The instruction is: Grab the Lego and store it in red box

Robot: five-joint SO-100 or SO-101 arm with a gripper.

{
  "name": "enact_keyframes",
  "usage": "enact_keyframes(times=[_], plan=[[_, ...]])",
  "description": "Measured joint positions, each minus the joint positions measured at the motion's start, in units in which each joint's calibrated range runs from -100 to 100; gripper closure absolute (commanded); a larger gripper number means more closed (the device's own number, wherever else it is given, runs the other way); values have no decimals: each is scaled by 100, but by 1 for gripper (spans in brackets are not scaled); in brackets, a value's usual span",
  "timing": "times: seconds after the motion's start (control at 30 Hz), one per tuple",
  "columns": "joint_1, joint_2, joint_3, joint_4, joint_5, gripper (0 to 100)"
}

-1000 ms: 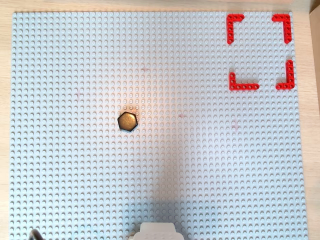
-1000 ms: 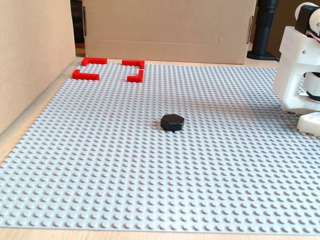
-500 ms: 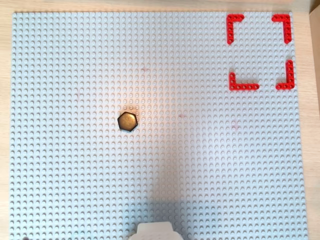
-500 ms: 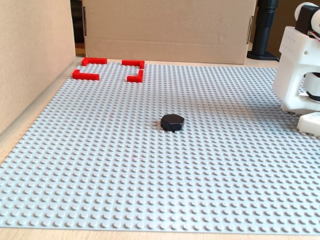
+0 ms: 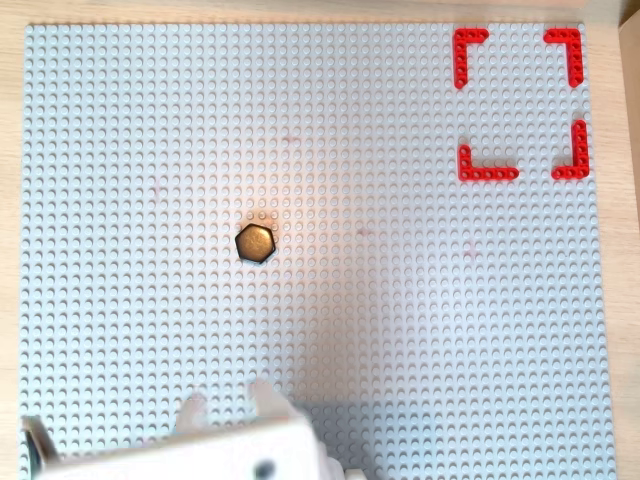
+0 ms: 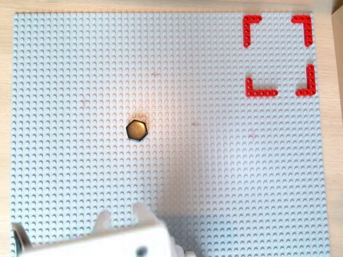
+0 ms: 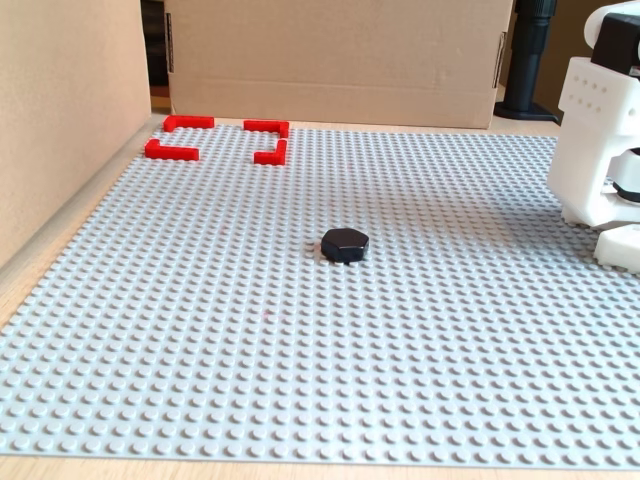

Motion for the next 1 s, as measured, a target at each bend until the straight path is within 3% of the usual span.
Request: enact_keyframes(times=[0.17, 0.37, 0.67, 1.0], plan=[[-233, 862, 358, 0, 264, 92], [-269, 1251, 1279, -268, 474, 84], [-254, 1462, 2880, -1865, 557, 84], [-247, 2790, 3238, -2997, 562, 84]])
